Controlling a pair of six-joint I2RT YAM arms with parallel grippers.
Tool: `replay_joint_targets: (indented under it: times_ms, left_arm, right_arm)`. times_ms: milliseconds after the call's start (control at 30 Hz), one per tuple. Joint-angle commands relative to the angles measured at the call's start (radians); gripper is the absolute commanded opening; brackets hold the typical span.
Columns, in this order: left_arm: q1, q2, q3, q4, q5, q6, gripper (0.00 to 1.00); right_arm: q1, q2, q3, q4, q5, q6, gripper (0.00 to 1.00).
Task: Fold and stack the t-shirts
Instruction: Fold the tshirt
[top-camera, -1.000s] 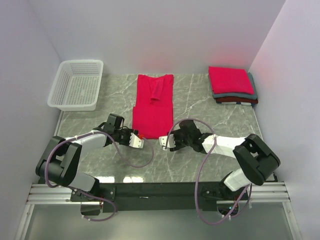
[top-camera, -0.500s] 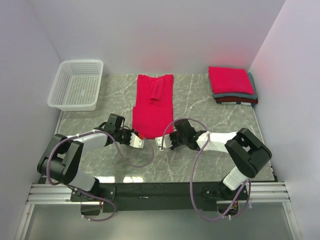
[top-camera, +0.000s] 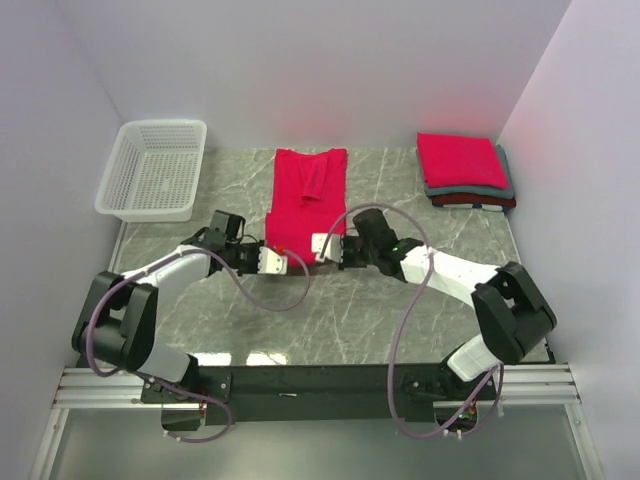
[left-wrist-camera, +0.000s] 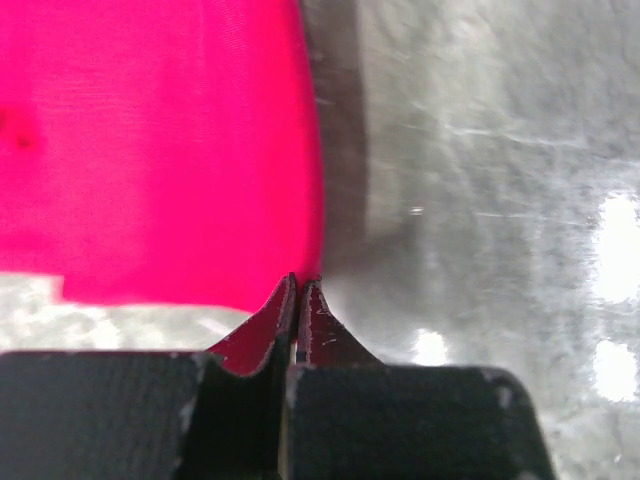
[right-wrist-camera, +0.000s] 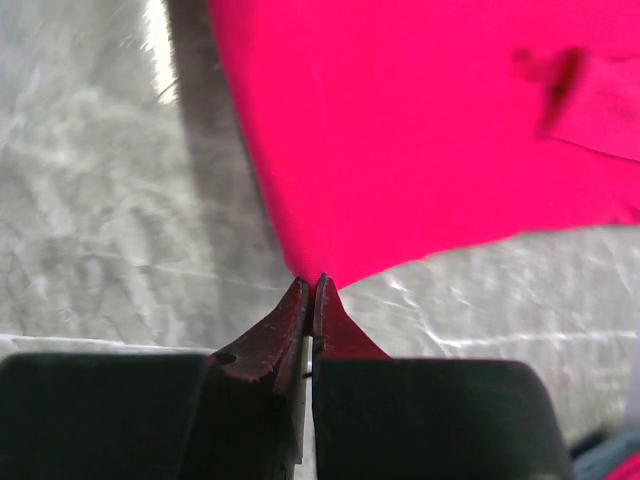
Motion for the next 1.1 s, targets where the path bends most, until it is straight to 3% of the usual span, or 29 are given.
replay_joint_targets:
  times_ms: [0,167,300,400,533,700,867,1067]
  left_arm:
    - [0.031,-0.069,0.097,-0.081,0.081,-0.051,0.01]
    - [0.051,-0.102,0.165,-0.202,0.115,-0.059,0.01]
    - [0.025,-0.183,0.121,-0.283,0.103,-0.010,0.01]
    - [0.008,-0.254,0.078,-0.332,0.106,-0.016,0.01]
    - [-0.064,-0.391,0.013,-0.513,0.143,-0.045,0.01]
    - [-0.122,-0.515,-0.012,-0.618,0.238,-0.172,0.01]
    - [-0.119,-0.429,0.140,-0.612,0.232,-0.283,0.01]
    - [-0.031,-0.123,0.390,-0.543,0.219,-0.272,0.01]
  right_arm:
    - [-0.032,-0.082,0.081,-0.079,-0.048,0.118,0.00]
    - [-0.050,-0.122,0.129,-0.186,-0.071,0.193,0.00]
    - [-0.052,-0.185,0.108,-0.247,-0.109,0.241,0.00]
    - [-0.041,-0.263,0.037,-0.283,-0.144,0.275,0.00]
    - [0.009,-0.436,-0.067,-0.333,-0.190,0.328,0.00]
    - [0.040,-0.616,-0.121,-0.458,-0.298,0.512,0.00]
    - [-0.009,-0.624,-0.101,-0.465,-0.267,0.447,0.00]
    - [-0.188,-0.350,0.084,-0.510,-0.356,0.312,0.00]
